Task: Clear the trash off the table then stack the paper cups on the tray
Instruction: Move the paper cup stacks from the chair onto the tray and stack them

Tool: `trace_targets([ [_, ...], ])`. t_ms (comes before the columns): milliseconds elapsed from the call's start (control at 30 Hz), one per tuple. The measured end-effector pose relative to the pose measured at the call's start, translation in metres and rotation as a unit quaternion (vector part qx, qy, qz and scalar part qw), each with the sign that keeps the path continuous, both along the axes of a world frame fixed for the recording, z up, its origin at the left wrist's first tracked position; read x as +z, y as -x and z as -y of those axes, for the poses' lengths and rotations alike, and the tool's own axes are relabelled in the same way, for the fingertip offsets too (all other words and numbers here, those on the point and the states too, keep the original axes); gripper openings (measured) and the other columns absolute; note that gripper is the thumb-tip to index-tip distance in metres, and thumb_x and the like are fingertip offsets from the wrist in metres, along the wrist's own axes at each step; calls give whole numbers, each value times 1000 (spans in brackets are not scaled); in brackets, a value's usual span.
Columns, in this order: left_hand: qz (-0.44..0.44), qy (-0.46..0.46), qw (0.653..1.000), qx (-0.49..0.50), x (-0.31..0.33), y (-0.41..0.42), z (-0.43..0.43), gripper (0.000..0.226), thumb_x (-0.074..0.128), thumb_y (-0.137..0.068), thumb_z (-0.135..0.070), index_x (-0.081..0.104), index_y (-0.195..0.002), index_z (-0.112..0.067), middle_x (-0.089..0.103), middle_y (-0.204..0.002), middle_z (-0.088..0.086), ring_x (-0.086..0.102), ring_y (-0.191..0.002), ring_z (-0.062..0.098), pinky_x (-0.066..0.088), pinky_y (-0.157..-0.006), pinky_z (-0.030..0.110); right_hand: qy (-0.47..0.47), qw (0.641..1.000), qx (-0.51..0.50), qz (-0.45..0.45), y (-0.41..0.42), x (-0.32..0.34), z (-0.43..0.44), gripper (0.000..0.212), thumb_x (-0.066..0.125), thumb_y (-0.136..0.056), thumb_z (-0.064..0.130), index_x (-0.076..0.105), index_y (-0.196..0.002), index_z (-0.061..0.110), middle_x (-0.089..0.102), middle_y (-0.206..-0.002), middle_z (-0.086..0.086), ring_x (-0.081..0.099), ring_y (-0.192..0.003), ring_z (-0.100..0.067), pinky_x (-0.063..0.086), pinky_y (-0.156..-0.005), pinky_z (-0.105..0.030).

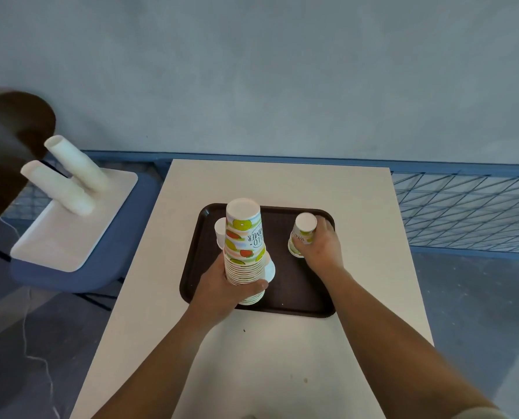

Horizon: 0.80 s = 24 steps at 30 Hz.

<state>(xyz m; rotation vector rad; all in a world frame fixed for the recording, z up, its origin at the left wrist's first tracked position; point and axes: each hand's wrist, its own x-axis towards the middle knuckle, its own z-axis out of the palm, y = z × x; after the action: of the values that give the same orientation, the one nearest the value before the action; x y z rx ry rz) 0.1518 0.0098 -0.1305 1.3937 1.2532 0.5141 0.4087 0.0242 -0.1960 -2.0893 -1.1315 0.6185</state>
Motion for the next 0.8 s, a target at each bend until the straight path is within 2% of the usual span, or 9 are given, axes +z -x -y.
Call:
trace_targets([
  [100, -15, 1, 1000, -3, 2, 0, 3, 72, 96, -69, -35, 58, -130, -45, 71, -124, -18, 67, -117, 9, 56, -103, 44, 63, 998, 7, -25, 2, -9, 9, 88, 83, -78, 36, 36, -149, 16, 49, -144, -9, 52, -128, -29, 46, -100, -38],
  [200, -32, -5, 999, 2, 8, 0, 6, 70, 95, -70, -34, 57, -127, -45, 71, -120, -21, 67, -112, 3, 57, -100, 37, 24, 998, -21, -57, 10, 3, 21, 98, 80, -83, 33, 20, -159, 16, 34, -159, -6, 37, -144, -26, 34, -114, -35],
  [300, -42, -10, 999, -1, 10, 0, 8, 70, 95, -70, -36, 56, -128, -44, 70, -121, -20, 67, -113, 6, 57, -100, 38, -96, 992, -71, -43, 24, 36, 35, 76, 72, -87, 25, 35, -152, 16, 40, -150, -2, 40, -140, -24, 36, -114, -33],
  [367, -44, -10, 999, -5, 11, 1, 10, 75, 95, -69, -39, 56, -133, -41, 70, -124, -18, 66, -115, 9, 56, -102, 42, -173, 980, -82, -53, 37, 67, 43, 58, 65, -85, 26, 49, -141, 20, 48, -132, 3, 52, -123, -20, 49, -103, -40],
  [400, -44, -12, 999, -8, 12, 0, 12, 77, 95, -69, -41, 55, -135, -39, 69, -125, -17, 66, -117, 11, 56, -103, 44, -193, 976, -67, -80, 44, 84, 47, 53, 62, -84, 28, 54, -136, 22, 51, -124, 6, 56, -113, -16, 52, -96, -37],
  [533, -48, -28, 998, -33, 21, -4, 17, 83, 92, -64, -50, 53, -137, -40, 68, -125, -17, 66, -117, 10, 55, -104, 44, -150, 972, 125, -133, 65, 144, 60, 58, 67, -85, 42, 53, -139, 26, 57, -119, 9, 57, -105, -7, 47, -82, -13],
  [600, -47, -28, 998, -39, 25, -5, 19, 85, 91, -62, -52, 53, -137, -39, 69, -122, -18, 66, -116, 10, 55, -103, 39, -119, 969, 194, -99, 72, 158, 61, 57, 73, -83, 53, 52, -133, 34, 57, -120, 12, 57, -107, -4, 50, -85, -16],
  [667, -47, -28, 998, -41, 29, -5, 22, 81, 93, -67, -45, 52, -136, -40, 69, -121, -19, 65, -116, 8, 54, -102, 34, -102, 971, 203, -71, 78, 163, 60, 54, 77, -77, 60, 53, -121, 39, 60, -116, 12, 60, -106, -7, 55, -88, -25],
  [800, -46, -29, 997, -46, 34, -3, 26, 81, 94, -66, -45, 53, -135, -40, 69, -120, -18, 66, -113, 7, 55, -103, 39, -83, 975, 194, -63, 81, 164, 61, 61, 76, -74, 62, 59, -123, 30, 67, -115, 13, 67, -102, -8, 61, -88, -37],
])
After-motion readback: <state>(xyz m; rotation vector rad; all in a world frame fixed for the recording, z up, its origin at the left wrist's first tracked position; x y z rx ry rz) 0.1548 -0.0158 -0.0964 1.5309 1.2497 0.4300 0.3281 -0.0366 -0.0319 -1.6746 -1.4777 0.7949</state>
